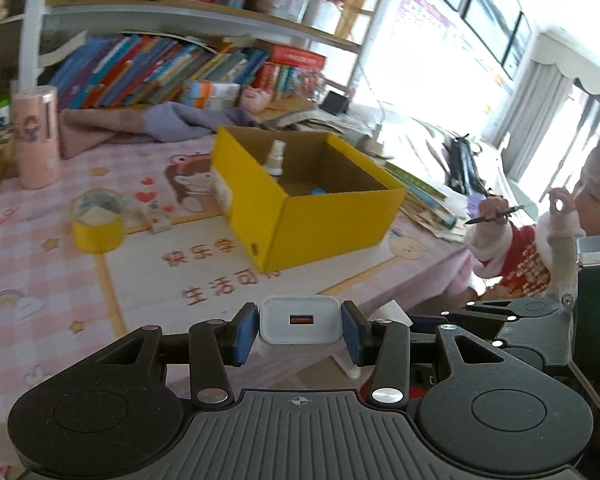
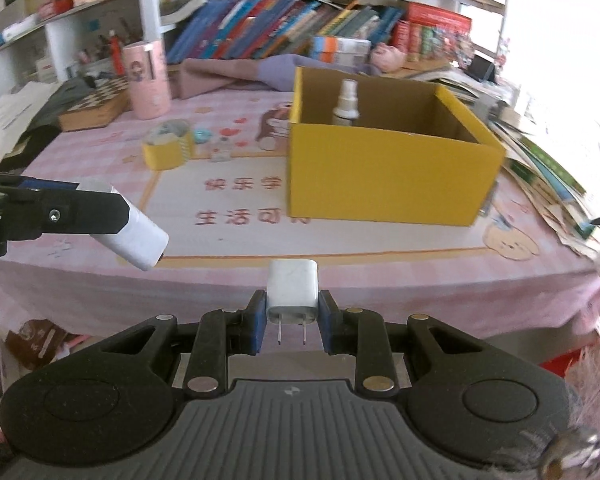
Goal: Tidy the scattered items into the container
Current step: 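Carry both chargers with both tools over the yellow box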
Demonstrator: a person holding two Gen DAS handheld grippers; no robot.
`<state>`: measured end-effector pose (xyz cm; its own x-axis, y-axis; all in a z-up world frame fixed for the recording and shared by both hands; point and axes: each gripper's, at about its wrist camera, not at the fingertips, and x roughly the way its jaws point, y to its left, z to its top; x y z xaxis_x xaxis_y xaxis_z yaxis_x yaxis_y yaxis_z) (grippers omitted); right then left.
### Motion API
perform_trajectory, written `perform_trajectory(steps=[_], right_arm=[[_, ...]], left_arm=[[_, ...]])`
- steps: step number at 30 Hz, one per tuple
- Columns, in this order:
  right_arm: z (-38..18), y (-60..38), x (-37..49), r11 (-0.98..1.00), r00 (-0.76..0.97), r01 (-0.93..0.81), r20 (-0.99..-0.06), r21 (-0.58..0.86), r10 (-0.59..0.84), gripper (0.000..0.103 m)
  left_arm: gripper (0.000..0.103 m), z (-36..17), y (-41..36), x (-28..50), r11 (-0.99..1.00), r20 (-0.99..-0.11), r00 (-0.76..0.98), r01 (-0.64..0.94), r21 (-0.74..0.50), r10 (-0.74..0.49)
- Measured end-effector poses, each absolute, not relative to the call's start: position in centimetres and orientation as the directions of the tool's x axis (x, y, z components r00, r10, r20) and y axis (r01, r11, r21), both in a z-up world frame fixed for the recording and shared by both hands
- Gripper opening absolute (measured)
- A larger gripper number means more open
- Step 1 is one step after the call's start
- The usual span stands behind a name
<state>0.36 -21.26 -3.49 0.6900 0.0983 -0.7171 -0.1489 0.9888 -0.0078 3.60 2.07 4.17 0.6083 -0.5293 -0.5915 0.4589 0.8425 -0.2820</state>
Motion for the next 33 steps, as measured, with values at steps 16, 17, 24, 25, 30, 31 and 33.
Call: perform_trajectory(steps=[16,17,24,25,30,31,33], right_arm=[[-3.2,-24.3,2.5,0.995,0.692,-0.100,-0.720,-0.027,0.050,0.025],[-3.2,-24.4,2.5,0.995,0.692,-0.100,-0.720,-0.027,0.050,0.025],[-2.9,-25.5,3.8,0.995,0.699,-0.096,-0.713,-0.017,0.056,0.025],[-2.9,-25.7,4.1,0.995,0.700,-0.094,-0.712,-0.014,0.056,0.025],[-2.5,-26.7,5.4,0.996,0.712,-0.086,-0.700,-0.005,0.058,0.025],[-2.4,-26.9,5.6,0.996,0.716,-0.086,-0.696,-0.006,0.057,0.025],[-2.0,-27.3,6.1,0.996,0.724,-0.083,-0.687,-0.007,0.056,0.025]], left_arm=[[0.044,4.6,-1.7,6.4,0.799,-0.576,0.574,0.534,-0.277,-0.583],[0.044,4.7,-2.0,6.6,0.796,-0.574,0.572,0.538,-0.277,-0.586],[0.044,5.8,-3.3,8.2,0.781,-0.555,0.577,0.572,-0.248,-0.599],[0.044,5.9,-3.5,8.5,0.779,-0.552,0.578,0.576,-0.246,-0.601],[0.044,6.7,-4.5,10.1,0.771,-0.534,0.587,0.594,-0.227,-0.609],[0.044,6.9,-4.7,10.6,0.770,-0.529,0.589,0.598,-0.223,-0.611],[0.044,7.1,-5.1,11.2,0.766,-0.522,0.592,0.605,-0.216,-0.614]])
